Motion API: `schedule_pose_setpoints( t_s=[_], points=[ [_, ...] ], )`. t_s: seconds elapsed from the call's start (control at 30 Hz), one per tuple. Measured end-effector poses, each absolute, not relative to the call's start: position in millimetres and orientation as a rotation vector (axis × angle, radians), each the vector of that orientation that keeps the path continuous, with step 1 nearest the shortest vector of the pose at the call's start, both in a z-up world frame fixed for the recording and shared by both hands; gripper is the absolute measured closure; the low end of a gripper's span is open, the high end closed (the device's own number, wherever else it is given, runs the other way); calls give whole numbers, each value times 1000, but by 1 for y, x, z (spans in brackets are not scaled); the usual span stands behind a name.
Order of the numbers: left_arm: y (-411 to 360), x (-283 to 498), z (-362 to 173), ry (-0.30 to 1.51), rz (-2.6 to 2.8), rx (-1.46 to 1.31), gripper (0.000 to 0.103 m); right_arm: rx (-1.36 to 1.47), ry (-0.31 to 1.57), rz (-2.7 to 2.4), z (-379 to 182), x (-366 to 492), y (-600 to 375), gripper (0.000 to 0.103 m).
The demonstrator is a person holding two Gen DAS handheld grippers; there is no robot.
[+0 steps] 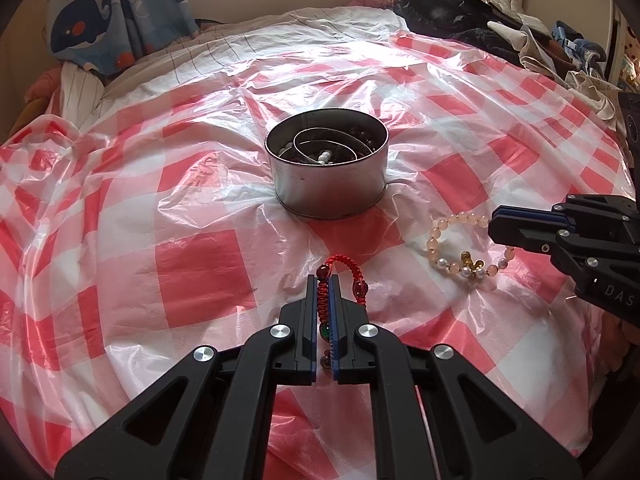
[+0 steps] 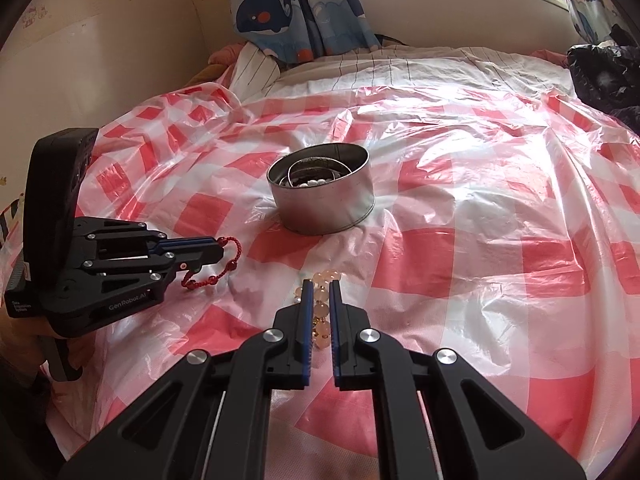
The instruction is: Organize jewelry
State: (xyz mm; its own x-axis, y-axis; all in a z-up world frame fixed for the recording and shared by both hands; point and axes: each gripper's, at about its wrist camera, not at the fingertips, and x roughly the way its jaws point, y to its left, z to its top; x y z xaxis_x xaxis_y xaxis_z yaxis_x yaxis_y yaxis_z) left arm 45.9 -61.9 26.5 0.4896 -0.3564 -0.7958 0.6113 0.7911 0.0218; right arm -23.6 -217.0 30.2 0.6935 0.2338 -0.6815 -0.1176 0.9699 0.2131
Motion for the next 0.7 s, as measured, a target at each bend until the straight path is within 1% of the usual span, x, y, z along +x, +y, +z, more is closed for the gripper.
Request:
schedule_pose_setpoints(
  t_s=[0.2,0.23,0.27,0.3,0.33,0.4,0.43,0.47,0.5,0.6,0.7],
  points=[
    [-65,45,25,877,-586,348,99,132,840,187,19,-19,-213,94],
    [-65,44,25,877,-585,351,99,123,851,173,17,-17,-213,92],
    [-66,44,25,877,-585,353,99,121,862,164,15,-16,-213,73],
    [-66,44,24,877,-586,355,99,124,866,155,13,-15,-214,60],
    [-67,44,24,877,-586,357,98,120,868,139,12,-15,-214,45],
    [-67,44,23,878,-585,361,99,107,905,138,5,-11,-213,45],
    [-68,44,23,878,-586,363,99,98,929,144,0,-10,-211,54],
    [-68,43,23,878,-586,364,99,75,932,145,-1,-10,-207,72],
    [-68,43,23,877,-587,365,99,71,932,170,-1,-10,-204,81],
    [-69,43,24,874,-589,364,99,94,922,202,1,-12,-205,89],
    [-69,42,30,863,-595,344,99,178,870,249,11,-16,-212,91]
  ],
)
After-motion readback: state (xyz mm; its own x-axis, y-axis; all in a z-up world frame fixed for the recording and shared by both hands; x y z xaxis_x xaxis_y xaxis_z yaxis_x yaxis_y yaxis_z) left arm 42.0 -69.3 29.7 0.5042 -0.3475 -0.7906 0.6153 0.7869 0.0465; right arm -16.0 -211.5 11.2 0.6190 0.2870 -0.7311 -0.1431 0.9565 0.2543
